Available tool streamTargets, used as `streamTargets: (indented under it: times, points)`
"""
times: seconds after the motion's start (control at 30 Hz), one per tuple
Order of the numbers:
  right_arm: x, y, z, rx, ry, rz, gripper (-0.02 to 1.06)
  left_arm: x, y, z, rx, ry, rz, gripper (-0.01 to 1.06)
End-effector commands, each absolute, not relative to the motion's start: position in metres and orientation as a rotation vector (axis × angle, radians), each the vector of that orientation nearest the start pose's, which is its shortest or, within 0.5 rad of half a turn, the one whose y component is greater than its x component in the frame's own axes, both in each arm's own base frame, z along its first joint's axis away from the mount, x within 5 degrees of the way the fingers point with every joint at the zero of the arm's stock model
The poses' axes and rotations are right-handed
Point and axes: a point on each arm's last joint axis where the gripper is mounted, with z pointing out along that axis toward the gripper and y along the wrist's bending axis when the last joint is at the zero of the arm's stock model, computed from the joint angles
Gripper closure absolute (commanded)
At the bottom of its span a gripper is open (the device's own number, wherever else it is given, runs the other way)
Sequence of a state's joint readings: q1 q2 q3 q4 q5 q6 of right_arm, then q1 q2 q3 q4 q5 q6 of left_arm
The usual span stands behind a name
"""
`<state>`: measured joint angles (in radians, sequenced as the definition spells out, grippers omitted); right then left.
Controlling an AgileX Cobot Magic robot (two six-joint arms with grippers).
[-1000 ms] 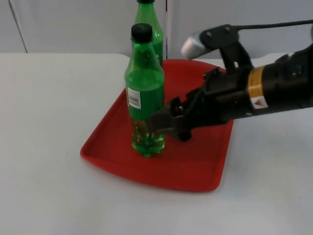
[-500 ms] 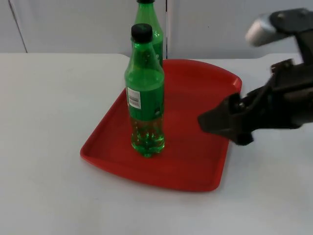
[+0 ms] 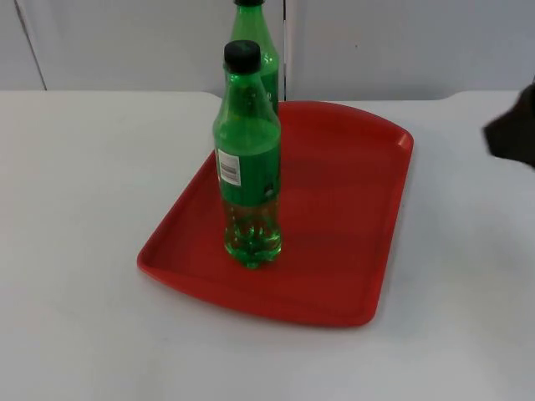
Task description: Place the bottle upright on the tray.
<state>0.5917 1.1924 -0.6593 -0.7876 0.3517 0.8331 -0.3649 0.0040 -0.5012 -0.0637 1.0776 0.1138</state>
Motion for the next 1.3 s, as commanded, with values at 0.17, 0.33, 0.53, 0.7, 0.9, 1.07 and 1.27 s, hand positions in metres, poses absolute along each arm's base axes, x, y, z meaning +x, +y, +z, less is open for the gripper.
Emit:
streamTargets:
  times: [0.17, 0.33, 0.53, 0.7, 0.9, 1.07, 1.27]
  points:
    - [0.193, 0.111, 0.256, -0.573, 2.387, 0.078, -0.01, -0.007, -0.003, 0.275, 0.482, 2.013, -0.226, 0.0]
    - [0.188, 0.118, 0.254, -0.634, 2.404, 0.184, -0.01, -0.007, -0.003, 0.275, 0.482, 2.013, -0.226, 0.0]
    - [0.176, 0.122, 0.27, -0.713, 2.311, 0.322, -0.01, -0.007, -0.003, 0.275, 0.482, 2.013, -0.226, 0.0]
    - [0.157, 0.112, 0.297, -0.7, 2.173, 0.379, -0.01, -0.007, -0.003, 0.275, 0.482, 2.013, -0.226, 0.0]
    - [0.122, 0.088, 0.329, -0.666, 2.012, 0.409, -0.01, -0.007, -0.003, 0.275, 0.482, 2.013, -0.226, 0.0]
    - [0.097, 0.072, 0.339, -0.658, 1.927, 0.421, -0.01, -0.007, -0.003, 0.275, 0.482, 2.013, -0.226, 0.0]
    - [0.068, 0.053, 0.345, -0.65, 1.864, 0.435, -0.01, -0.007, -0.003, 0.275, 0.482, 2.013, -0.226, 0.0]
